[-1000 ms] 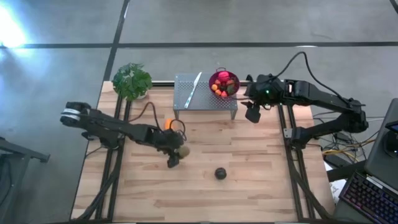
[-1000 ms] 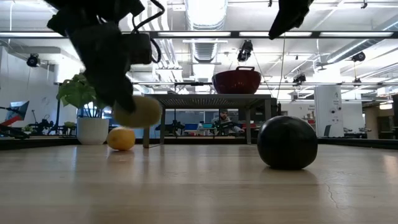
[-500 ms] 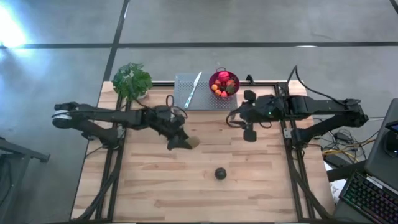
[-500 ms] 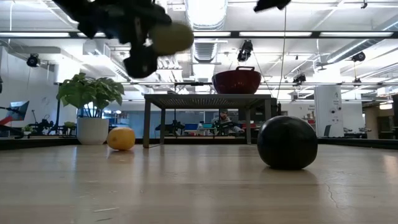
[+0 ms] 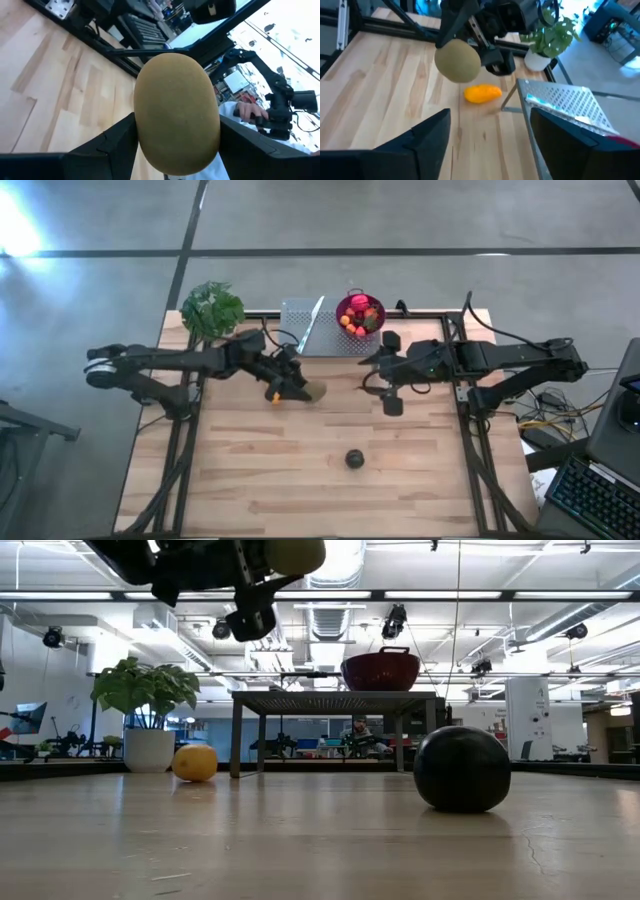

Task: Pick & Place Fruit
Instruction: Put the brown kiwi into the violet strainer bowl on the shelf

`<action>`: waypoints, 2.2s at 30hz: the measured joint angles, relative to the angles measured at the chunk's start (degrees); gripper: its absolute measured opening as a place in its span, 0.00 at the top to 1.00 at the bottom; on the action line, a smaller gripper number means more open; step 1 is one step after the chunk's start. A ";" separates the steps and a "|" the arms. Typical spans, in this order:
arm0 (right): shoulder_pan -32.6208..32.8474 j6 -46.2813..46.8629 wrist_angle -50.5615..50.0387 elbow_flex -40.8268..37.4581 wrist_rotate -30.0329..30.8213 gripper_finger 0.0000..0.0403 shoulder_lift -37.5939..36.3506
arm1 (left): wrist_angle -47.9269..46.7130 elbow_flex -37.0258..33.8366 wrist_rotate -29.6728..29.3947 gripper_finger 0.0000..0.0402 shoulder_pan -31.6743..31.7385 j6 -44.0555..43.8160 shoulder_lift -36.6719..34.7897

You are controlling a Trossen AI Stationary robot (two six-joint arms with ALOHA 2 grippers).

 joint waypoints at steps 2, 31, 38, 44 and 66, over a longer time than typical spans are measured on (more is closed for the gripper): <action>0.00 -0.49 1.15 0.00 0.00 0.30 0.32 | 0.07 0.53 0.13 0.39 0.03 0.42 0.00; 1.99 -4.05 2.36 1.73 -2.25 0.33 2.46 | -2.71 27.29 17.17 0.39 2.54 2.74 21.77; 2.01 -3.93 2.17 1.73 -1.95 0.32 2.44 | -2.73 32.40 19.27 0.39 2.56 3.33 25.10; 1.99 -4.75 2.13 1.73 -1.92 0.25 2.44 | -3.34 34.77 19.68 0.39 2.74 4.20 26.89; 1.97 -4.00 1.84 1.73 -1.90 0.39 2.44 | -3.45 34.77 20.15 0.39 3.04 4.56 26.64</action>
